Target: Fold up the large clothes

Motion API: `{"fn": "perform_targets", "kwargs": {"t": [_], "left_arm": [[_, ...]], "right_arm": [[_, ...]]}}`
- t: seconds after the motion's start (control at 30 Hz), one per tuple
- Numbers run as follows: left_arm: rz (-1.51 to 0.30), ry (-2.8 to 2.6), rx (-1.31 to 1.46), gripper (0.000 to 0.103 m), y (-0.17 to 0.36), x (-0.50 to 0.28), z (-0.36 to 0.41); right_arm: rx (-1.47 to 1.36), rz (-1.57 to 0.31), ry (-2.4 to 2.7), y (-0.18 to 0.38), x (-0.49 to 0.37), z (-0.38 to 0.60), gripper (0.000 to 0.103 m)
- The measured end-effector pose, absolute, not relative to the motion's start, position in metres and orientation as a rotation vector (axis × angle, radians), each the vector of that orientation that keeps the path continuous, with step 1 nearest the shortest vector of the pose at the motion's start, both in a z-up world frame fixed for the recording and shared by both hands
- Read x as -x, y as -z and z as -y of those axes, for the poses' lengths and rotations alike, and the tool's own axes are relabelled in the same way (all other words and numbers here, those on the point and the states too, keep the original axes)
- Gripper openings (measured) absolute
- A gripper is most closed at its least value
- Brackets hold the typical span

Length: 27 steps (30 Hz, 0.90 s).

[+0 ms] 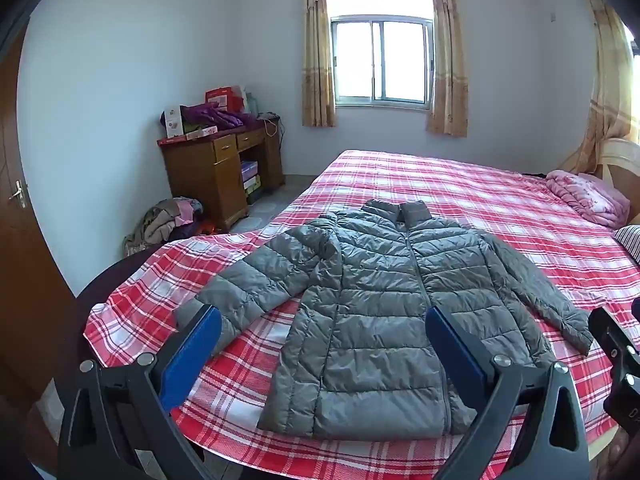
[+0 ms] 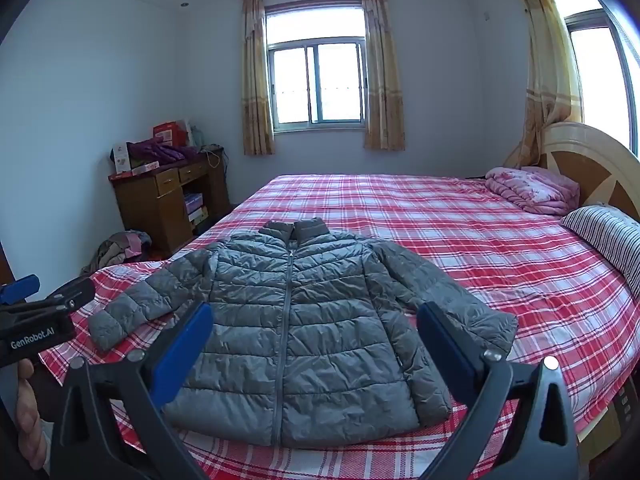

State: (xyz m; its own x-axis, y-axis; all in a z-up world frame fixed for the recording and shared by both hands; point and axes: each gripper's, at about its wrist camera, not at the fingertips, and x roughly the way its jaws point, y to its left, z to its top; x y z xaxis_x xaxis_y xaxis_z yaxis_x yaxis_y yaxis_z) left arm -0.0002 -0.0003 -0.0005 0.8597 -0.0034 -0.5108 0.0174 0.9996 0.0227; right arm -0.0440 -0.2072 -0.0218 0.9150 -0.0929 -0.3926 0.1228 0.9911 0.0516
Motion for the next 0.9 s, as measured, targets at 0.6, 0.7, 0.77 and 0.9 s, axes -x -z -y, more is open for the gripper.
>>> {"fn": "perform_targets", "kwargs": {"t": [0.6,0.7,0.77,0.9], "left_arm": [[-0.521,0.008,-0.039,0.102,0.0,-0.001,0.002],[-0.519,0.005,-0.036,0.102,0.001,-0.002,0.001],[-0.518,0.004,-0.038,0.102,0.001,-0.002,0.001],[-0.515,0.0,-0.04,0.102,0.001,-0.002,0.0]], "right_arm": [[-0.073,-0.41,0.108,0.022,0.044,0.206,0.103],[-0.074,-0.41,0.108,0.023,0.044,0.207,0.103],[-0.074,-0.41,0.109,0.022,0.045,0.207,0.103],[-0.075,-0.41,0.108,0.023,0.043,0.207,0.103]]}}
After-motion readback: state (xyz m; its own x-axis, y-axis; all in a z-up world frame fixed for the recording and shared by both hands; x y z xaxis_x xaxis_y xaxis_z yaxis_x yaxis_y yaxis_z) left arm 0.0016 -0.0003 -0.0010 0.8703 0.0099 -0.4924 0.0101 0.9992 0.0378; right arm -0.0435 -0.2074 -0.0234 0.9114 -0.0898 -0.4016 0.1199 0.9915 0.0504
